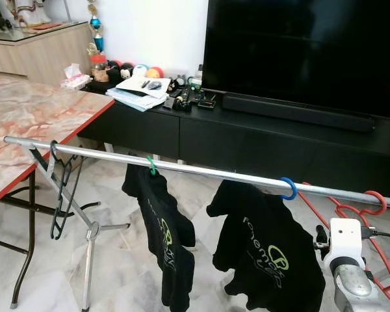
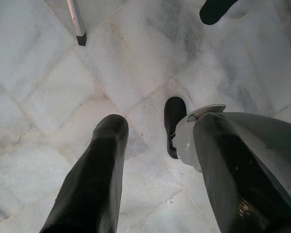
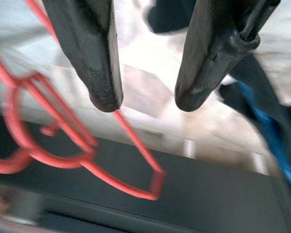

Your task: Hang hanger

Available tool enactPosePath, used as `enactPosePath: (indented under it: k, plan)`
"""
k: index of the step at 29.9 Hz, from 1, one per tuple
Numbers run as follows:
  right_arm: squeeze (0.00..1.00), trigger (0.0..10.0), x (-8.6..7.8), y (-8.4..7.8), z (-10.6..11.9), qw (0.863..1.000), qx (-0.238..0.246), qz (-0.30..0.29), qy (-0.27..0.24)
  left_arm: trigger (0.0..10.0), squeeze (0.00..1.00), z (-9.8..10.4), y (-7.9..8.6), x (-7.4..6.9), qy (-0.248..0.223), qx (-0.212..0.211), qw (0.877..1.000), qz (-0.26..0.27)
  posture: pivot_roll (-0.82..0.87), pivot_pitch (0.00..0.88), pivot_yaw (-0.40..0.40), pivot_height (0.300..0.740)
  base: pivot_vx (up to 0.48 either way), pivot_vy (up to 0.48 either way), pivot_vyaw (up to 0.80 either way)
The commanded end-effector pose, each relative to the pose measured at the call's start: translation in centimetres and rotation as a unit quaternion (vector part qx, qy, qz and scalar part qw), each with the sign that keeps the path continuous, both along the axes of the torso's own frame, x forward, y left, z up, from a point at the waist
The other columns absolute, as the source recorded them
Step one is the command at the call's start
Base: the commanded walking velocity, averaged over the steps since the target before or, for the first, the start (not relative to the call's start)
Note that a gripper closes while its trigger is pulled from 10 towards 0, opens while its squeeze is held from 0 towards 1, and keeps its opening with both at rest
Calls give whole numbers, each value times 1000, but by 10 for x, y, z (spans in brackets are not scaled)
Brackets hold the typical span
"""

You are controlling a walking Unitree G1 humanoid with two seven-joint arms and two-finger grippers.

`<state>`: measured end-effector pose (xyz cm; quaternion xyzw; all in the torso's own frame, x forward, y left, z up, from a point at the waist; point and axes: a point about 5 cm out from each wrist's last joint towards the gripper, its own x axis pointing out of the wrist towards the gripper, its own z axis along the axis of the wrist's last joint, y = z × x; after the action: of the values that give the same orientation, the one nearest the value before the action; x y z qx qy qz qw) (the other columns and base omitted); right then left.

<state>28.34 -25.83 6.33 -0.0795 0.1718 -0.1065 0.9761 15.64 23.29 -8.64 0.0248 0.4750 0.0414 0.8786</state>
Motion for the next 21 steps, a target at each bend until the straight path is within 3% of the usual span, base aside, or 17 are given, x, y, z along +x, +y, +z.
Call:
enactPosePath:
  k: [1, 5, 7, 10, 16, 21]
  plan:
    - [0, 10000, 11, 1, 16, 999, 17, 15, -34, 10000, 0, -2, -1, -4, 12, -4, 1000, 0, 163, 0, -42, 740, 0, 0, 0]
    - [0, 10000, 16, -1, 16, 999, 29, 31, -7, 10000, 0, -2, -1, -4, 11, -3, 1000, 5, 161, 0, -44, 740, 0, 0, 0]
    - [0, 10000, 17, 2, 9, 996, 33, 73, 30, 10000, 0, -2, -2, -4, 11, -4, 1000, 6, 160, 0, -45, 740, 0, 0, 0]
    - [0, 10000, 20, 3, 8, 994, 31, 103, 34, 10000, 0, -2, -2, -3, 10, -5, 1000, 7, 164, 0, -46, 740, 0, 0, 0]
    - [0, 10000, 27, -7, 13, 995, 21, 91, 42, 10000, 0, -2, -1, -2, 9, -4, 1000, 8, 166, 0, -41, 740, 0, 0, 0]
    - [0, 10000, 33, -3, 16, 990, 42, 125, 43, 10000, 0, -1, 0, -2, 9, -3, 1000, 7, 166, 0, -37, 740, 0, 0, 0]
